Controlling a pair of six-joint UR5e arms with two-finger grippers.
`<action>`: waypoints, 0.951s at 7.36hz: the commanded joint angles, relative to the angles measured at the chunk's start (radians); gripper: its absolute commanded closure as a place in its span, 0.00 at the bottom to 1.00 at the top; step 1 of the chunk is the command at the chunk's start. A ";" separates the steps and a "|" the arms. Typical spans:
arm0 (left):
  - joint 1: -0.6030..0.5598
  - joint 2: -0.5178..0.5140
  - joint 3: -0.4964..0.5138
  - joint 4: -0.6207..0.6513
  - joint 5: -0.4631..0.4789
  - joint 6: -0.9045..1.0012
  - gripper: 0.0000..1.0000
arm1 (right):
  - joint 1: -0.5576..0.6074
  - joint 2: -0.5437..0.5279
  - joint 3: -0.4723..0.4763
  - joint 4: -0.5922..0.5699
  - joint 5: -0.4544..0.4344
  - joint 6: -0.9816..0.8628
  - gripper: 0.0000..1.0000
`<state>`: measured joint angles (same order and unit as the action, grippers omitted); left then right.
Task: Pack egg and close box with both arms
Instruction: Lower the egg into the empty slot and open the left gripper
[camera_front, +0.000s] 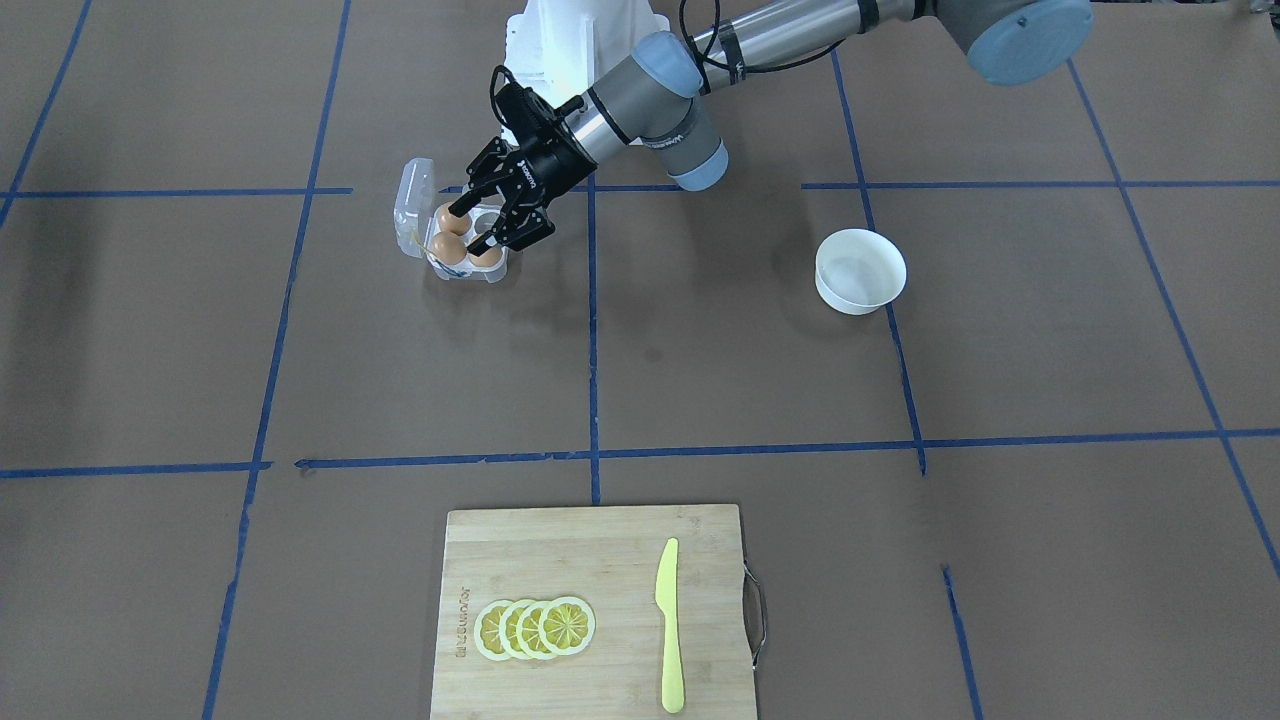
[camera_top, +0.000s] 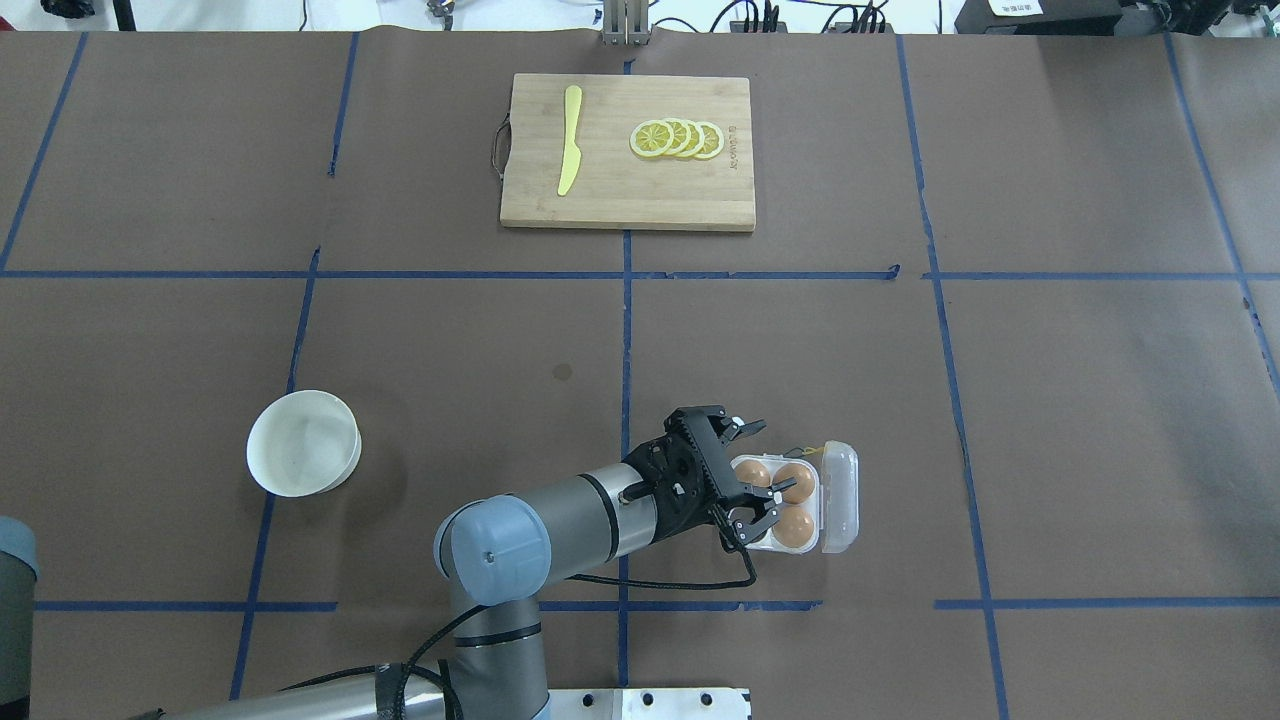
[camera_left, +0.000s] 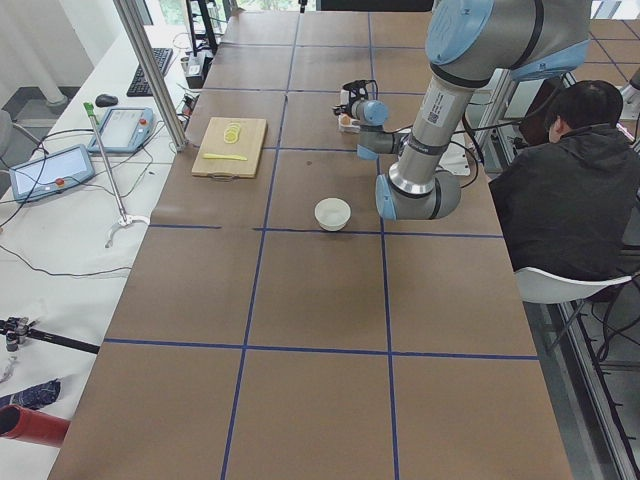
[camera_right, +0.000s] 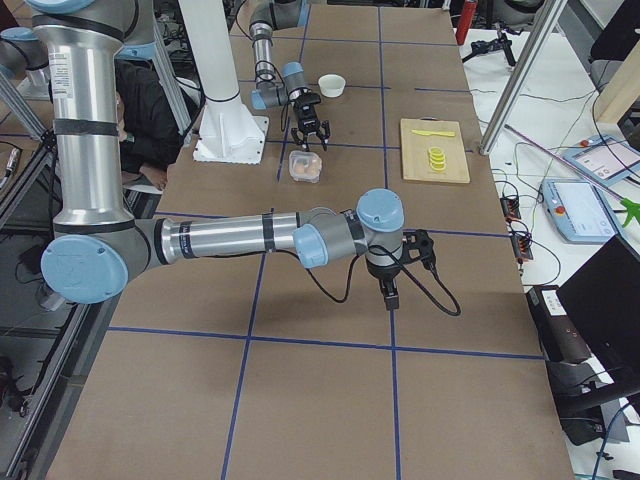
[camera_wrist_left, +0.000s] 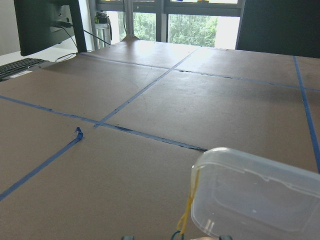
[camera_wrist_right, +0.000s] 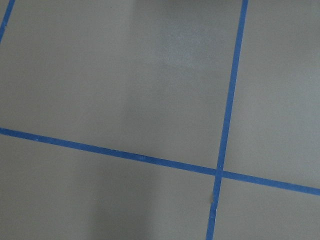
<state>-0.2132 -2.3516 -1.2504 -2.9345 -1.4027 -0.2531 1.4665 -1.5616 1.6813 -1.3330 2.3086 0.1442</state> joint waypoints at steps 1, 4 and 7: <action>0.002 0.000 -0.003 0.000 -0.001 0.000 0.31 | 0.000 0.000 0.000 0.000 0.000 0.000 0.00; -0.021 0.003 -0.038 0.011 0.001 -0.030 0.00 | 0.000 0.000 0.000 0.000 0.002 0.003 0.00; -0.145 0.104 -0.203 0.240 -0.152 -0.115 0.00 | 0.000 0.000 0.000 0.000 0.003 0.005 0.00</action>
<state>-0.3065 -2.3047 -1.3621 -2.8015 -1.4918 -0.3275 1.4665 -1.5616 1.6812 -1.3331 2.3114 0.1485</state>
